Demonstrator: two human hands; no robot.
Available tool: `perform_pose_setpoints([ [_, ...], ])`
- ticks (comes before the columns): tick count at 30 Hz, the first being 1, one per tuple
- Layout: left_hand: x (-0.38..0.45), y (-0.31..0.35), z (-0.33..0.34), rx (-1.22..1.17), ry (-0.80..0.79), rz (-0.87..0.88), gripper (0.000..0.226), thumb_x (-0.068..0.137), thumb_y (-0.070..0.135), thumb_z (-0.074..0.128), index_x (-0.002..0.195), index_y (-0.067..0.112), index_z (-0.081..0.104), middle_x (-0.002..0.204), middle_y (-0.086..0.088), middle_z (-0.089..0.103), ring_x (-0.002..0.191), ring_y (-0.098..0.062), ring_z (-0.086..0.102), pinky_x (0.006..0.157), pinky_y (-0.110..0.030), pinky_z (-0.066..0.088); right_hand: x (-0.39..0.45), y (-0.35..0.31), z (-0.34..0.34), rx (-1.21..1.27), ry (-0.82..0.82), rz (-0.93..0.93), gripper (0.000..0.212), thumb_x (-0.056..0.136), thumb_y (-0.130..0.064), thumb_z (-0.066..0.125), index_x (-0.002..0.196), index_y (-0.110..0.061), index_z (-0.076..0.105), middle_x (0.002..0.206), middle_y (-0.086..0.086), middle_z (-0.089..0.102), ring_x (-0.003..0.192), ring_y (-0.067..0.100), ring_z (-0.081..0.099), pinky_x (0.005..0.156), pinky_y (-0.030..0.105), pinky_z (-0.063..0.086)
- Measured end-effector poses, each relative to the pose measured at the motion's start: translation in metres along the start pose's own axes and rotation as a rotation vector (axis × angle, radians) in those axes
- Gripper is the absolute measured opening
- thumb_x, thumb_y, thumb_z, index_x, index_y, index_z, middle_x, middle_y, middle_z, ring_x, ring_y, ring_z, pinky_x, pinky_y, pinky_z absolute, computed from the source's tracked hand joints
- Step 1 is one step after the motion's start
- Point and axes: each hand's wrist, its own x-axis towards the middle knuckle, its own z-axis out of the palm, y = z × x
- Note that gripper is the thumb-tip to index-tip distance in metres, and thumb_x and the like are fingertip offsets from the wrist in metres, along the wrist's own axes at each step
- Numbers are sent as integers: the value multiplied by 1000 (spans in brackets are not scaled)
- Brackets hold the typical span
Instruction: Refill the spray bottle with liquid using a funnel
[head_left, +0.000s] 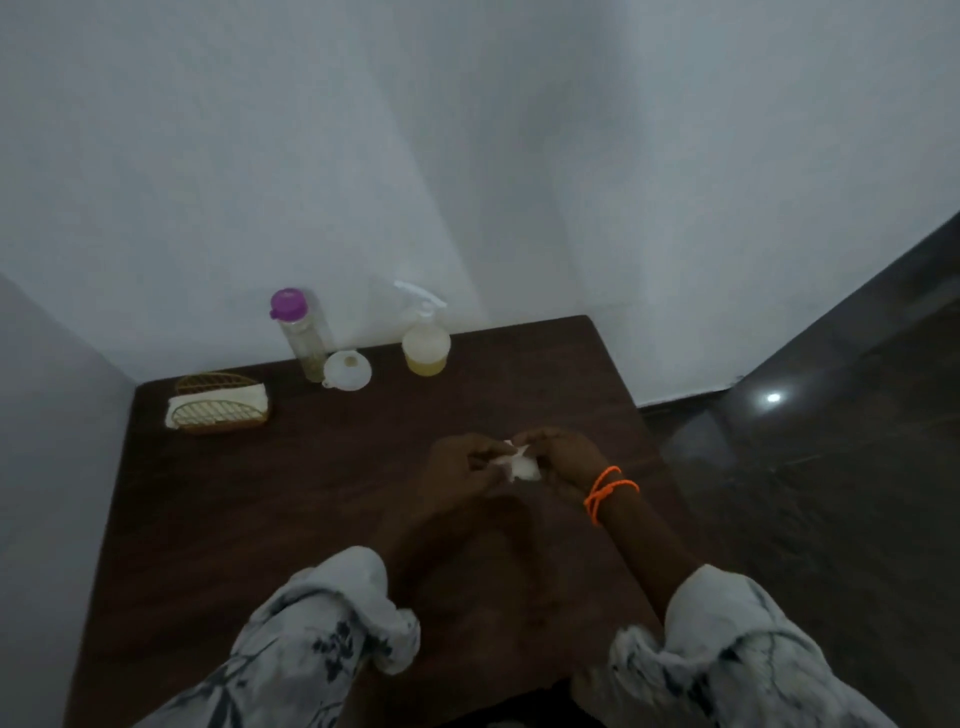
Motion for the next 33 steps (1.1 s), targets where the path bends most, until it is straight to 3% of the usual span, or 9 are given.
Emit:
perform_pose_setpoints([
  [6, 51, 52, 91, -327, 150, -294, 33, 93, 25, 71, 125, 22, 66, 115, 3, 70, 96, -7, 67, 64, -9, 53, 10, -5, -97, 291, 15, -22, 16, 87, 3, 60, 98, 7, 70, 104, 28, 70, 91, 37, 68, 84, 52, 57],
  [11, 104, 82, 168, -247, 5, -313, 42, 87, 9, 77, 128, 10, 66, 116, -8, 71, 99, -16, 69, 77, -16, 58, 9, -16, -187, 130, 65, -145, 18, 88, 13, 56, 101, 6, 67, 91, 17, 67, 78, 23, 65, 61, 26, 59],
  [13, 122, 92, 197, -238, -17, -339, 34, 89, 4, 74, 122, 4, 68, 109, -12, 72, 91, -18, 69, 74, -20, 60, 19, -13, -221, -31, 117, -213, 32, 83, 16, 63, 114, 6, 65, 95, 15, 66, 79, 18, 64, 65, 22, 59],
  [17, 166, 91, 256, -158, -74, -417, 28, 96, -4, 60, 123, -13, 61, 118, -24, 65, 108, -36, 63, 103, -49, 50, 35, -4, -281, -262, 204, -233, 37, 75, -2, 82, 111, -5, 72, 95, 8, 71, 85, 15, 65, 84, 33, 56],
  [21, 203, 97, 295, -130, -139, -379, 21, 90, -1, 69, 109, 9, 71, 104, -12, 71, 103, -30, 66, 88, -35, 57, 50, 5, -316, -222, 255, -177, 25, 74, 0, 82, 96, -11, 75, 83, 12, 71, 79, 22, 67, 69, 33, 60],
  [23, 225, 96, 313, -170, -145, -400, 27, 92, -8, 62, 118, -3, 67, 111, -19, 67, 107, -33, 64, 81, -27, 56, 66, 8, -333, -199, 341, -128, 29, 76, 13, 74, 100, -4, 75, 84, 13, 68, 81, 24, 64, 54, 18, 56],
  [26, 273, 80, 331, -126, -130, -443, 20, 81, -4, 73, 95, 11, 79, 111, -22, 74, 104, -34, 71, 91, -46, 59, 104, 10, -357, -289, 457, -85, 36, 77, 13, 71, 110, 0, 74, 92, 10, 69, 85, 16, 60, 49, 1, 43],
  [28, 303, 61, 334, -64, -121, -462, 19, 69, 9, 79, 80, 25, 80, 104, -15, 77, 98, -29, 74, 91, -49, 60, 129, 9, -366, -356, 466, -78, 41, 75, 8, 73, 114, -6, 74, 97, 8, 71, 86, 13, 61, 57, 5, 45],
  [33, 337, 43, 332, 225, -121, -353, 49, 91, 24, 66, 139, 12, 61, 149, -10, 54, 135, -28, 52, 117, -37, 39, 183, 28, -377, -446, 516, -63, 61, 73, -1, 74, 132, -11, 64, 127, 14, 67, 115, 24, 65, 105, 31, 47],
])
